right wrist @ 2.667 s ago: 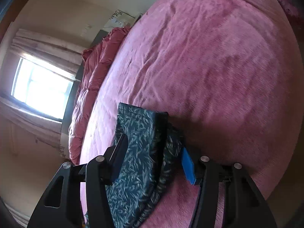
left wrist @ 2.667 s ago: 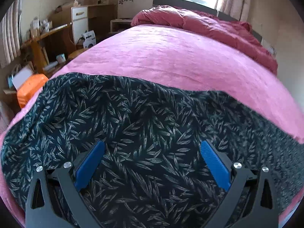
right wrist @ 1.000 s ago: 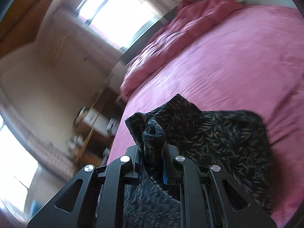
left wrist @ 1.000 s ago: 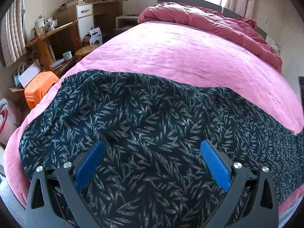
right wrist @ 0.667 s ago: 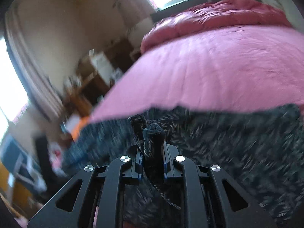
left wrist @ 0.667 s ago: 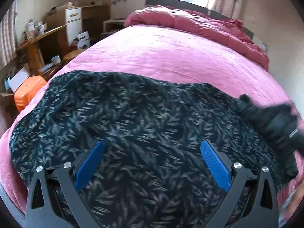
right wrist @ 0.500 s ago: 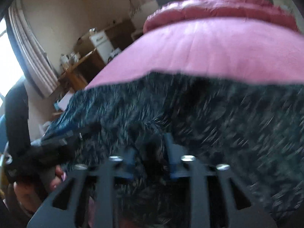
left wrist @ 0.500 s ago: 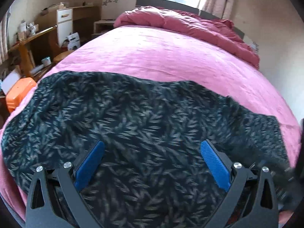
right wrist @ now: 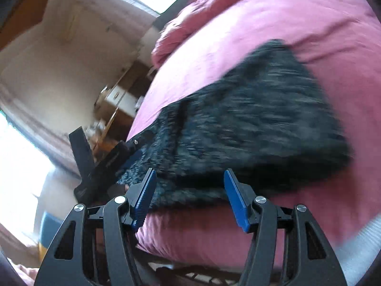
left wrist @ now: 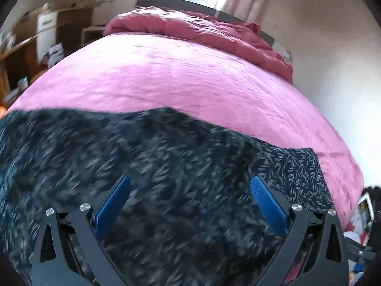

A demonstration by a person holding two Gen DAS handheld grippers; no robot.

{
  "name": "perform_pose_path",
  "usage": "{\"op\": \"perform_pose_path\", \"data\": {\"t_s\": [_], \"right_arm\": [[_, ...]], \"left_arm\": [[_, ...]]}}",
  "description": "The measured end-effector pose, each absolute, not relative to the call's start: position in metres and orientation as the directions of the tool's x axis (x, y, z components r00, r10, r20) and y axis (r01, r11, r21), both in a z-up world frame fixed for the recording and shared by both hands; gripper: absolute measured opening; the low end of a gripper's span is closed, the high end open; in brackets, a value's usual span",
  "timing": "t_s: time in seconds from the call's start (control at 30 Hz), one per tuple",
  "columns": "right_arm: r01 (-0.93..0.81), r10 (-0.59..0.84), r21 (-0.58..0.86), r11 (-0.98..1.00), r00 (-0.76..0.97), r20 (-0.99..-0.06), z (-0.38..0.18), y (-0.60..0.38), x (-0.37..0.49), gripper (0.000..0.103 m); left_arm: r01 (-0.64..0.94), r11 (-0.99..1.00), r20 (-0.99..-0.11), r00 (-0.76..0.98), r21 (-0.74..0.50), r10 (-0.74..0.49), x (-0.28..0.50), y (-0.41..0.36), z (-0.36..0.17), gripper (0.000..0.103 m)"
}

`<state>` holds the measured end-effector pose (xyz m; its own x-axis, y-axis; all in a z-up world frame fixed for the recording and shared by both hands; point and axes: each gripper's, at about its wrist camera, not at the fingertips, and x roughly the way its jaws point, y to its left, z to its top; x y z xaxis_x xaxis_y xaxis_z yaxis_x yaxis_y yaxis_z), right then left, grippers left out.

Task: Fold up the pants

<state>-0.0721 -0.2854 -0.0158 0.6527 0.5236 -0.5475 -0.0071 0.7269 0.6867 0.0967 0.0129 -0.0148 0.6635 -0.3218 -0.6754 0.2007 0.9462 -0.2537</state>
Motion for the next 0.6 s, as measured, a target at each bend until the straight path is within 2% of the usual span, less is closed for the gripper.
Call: {"op": "perform_pose_path", "data": {"t_s": [0.03,0.07,0.1,0.13,0.2,0.23,0.3,0.33,0.37,0.4,0.43,0.53,0.6], "right_arm": [[0.038,0.501,0.680,0.732,0.646,-0.576,-0.019,-0.297,-0.078,0.058],[0.074,0.487,0.679,0.730,0.641,-0.593,-0.021,-0.305,-0.081,0.058],[0.103,0.480,0.689,0.717,0.643,-0.596,-0.025,-0.314,-0.084,0.058],[0.125,0.481,0.712,0.691,0.655,-0.582,-0.030,-0.324,-0.087,0.058],[0.168,0.473,0.744,0.647,0.677,-0.564,-0.037,-0.339,-0.087,0.058],[0.181,0.476,0.768,0.615,0.691,-0.544,-0.040,-0.346,-0.086,0.058],[0.225,0.460,0.795,0.563,0.714,-0.528,-0.047,-0.356,-0.082,0.058],[0.240,0.455,0.801,0.548,0.719,-0.526,-0.049,-0.359,-0.079,0.051],[0.256,0.441,0.804,0.538,0.727,-0.526,-0.050,-0.361,-0.077,0.042],[0.266,0.427,0.798,0.540,0.731,-0.533,-0.049,-0.362,-0.076,0.021],[0.300,0.386,0.775,0.556,0.732,-0.560,-0.046,-0.369,-0.074,0.014],[0.293,0.320,0.774,0.561,0.786,-0.529,-0.027,-0.385,-0.079,0.008],[0.289,0.309,0.753,0.591,0.781,-0.542,-0.021,-0.389,-0.077,0.008]], "left_arm": [[0.216,0.946,-0.682,0.655,-0.242,-0.325,0.101,0.006,-0.015,0.099],[0.230,0.947,-0.701,0.638,-0.223,-0.320,0.107,-0.004,-0.018,0.091],[0.240,0.947,-0.713,0.623,-0.216,-0.320,0.110,-0.010,-0.020,0.078],[0.251,0.943,-0.726,0.603,-0.220,-0.330,0.114,-0.015,-0.022,0.073],[0.257,0.938,-0.754,0.562,-0.231,-0.339,0.120,-0.024,-0.029,0.054],[0.258,0.939,-0.757,0.561,-0.227,-0.336,0.120,-0.027,-0.030,0.053],[0.279,0.937,-0.759,0.558,-0.210,-0.336,0.118,-0.035,-0.030,0.030],[0.280,0.940,-0.759,0.564,-0.193,-0.324,0.115,-0.037,-0.029,0.027],[0.283,0.940,-0.758,0.567,-0.189,-0.323,0.114,-0.040,-0.028,0.017],[0.291,0.935,-0.756,0.561,-0.201,-0.337,0.112,-0.042,-0.025,0.015],[0.289,0.933,-0.751,0.562,-0.216,-0.348,0.109,-0.043,-0.020,0.015],[0.305,0.902,-0.716,0.551,-0.305,-0.428,0.095,-0.042,-0.002,0.014],[0.293,0.914,-0.718,0.568,-0.280,-0.402,0.088,-0.047,0.000,0.014]]}}
